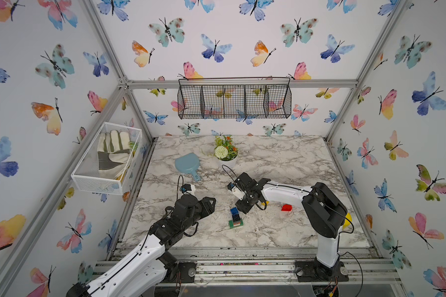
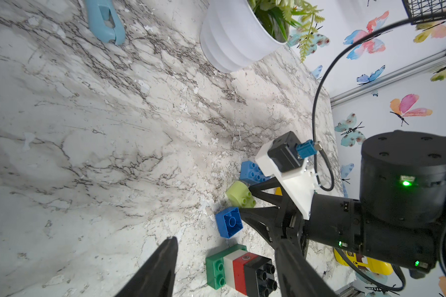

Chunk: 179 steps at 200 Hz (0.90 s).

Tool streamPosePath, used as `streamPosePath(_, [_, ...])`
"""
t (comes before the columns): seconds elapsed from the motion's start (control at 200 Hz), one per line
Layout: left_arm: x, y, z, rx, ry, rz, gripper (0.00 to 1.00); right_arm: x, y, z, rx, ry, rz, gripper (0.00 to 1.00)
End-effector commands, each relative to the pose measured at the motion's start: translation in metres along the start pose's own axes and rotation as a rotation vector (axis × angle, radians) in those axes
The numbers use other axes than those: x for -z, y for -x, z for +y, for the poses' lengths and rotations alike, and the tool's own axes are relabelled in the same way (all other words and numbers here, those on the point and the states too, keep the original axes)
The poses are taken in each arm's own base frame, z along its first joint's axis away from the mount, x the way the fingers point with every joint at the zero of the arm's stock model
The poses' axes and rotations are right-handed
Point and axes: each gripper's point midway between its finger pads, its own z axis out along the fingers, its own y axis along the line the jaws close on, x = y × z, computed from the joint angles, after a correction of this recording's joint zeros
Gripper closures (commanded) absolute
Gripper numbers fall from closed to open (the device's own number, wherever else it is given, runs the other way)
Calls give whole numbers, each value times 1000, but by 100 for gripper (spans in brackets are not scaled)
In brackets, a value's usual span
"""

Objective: Assemble the number 1 with lego
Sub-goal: Pick up the lego brick from the center of the board.

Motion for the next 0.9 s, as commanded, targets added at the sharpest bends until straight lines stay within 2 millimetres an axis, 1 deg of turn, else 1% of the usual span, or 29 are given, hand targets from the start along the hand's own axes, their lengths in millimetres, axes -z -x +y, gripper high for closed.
streamPosePath(0.0, [3, 5, 2, 16, 10, -26, 35, 8, -3, -3, -16, -20, -2, 50])
streamPosePath(0.165, [5, 5, 4, 26, 14, -29, 35, -5, -7, 0, -27, 1, 23, 52])
streamPosePath(0.31, [8, 7, 5, 35, 15, -41, 35, -8, -6, -1, -26, -3, 25, 54])
streamPosePath(0.506, [8, 7, 9, 43, 27, -52, 35, -13, -8, 0, -28, 5, 31, 60])
streamPosePath(0.721, [9, 8, 11, 45, 46, -50, 35, -23, -15, 4, -35, 28, 47, 57])
streamPosePath(0.766, [10, 9, 12, 50, 50, -57, 35, -23, -14, 4, -33, 29, 45, 58])
streamPosePath(0.891, [13, 11, 14, 66, 47, -75, 35, -16, -9, 4, -24, 28, 29, 65])
